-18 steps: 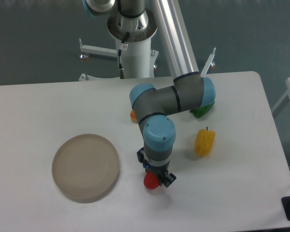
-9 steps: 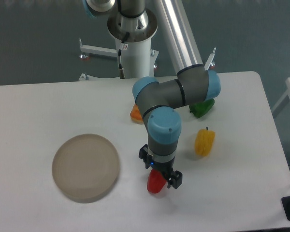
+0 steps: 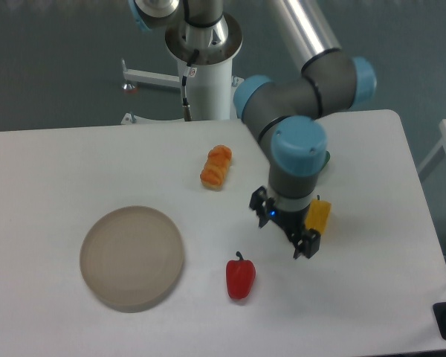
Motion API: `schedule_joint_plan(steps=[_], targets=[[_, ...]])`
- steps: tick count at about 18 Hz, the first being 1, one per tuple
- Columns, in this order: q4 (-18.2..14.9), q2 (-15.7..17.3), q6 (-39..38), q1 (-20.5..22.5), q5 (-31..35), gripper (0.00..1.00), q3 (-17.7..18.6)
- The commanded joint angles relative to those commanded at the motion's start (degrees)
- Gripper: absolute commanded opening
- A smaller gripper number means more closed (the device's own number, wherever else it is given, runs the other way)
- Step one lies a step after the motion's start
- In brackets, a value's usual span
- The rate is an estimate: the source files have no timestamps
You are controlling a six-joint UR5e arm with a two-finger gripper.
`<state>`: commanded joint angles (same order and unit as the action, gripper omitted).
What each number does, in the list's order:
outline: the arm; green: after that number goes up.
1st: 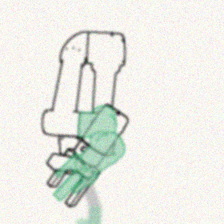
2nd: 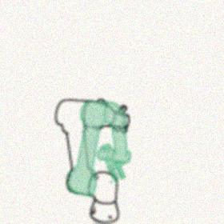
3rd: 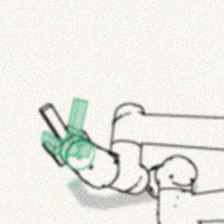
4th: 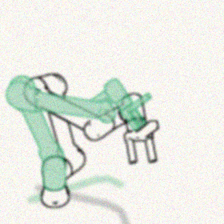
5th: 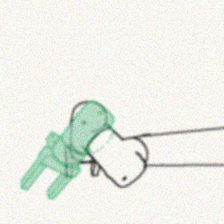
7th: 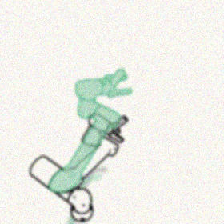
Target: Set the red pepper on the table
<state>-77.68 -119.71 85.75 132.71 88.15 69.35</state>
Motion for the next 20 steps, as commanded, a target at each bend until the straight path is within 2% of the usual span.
schedule_joint_plan(steps=[1, 3, 7, 20], targets=[[-1.2, 0.4, 3.8, 0.9, 0.1, 1.00, 0.0], [-1.3, 0.6, 6.5, 1.6, 1.3, 1.00, 0.4], [-0.8, 1.0, 6.5, 1.5, 2.5, 1.00, 1.8], [-0.7, 0.9, 7.0, 1.4, 2.5, 1.00, 2.5]])
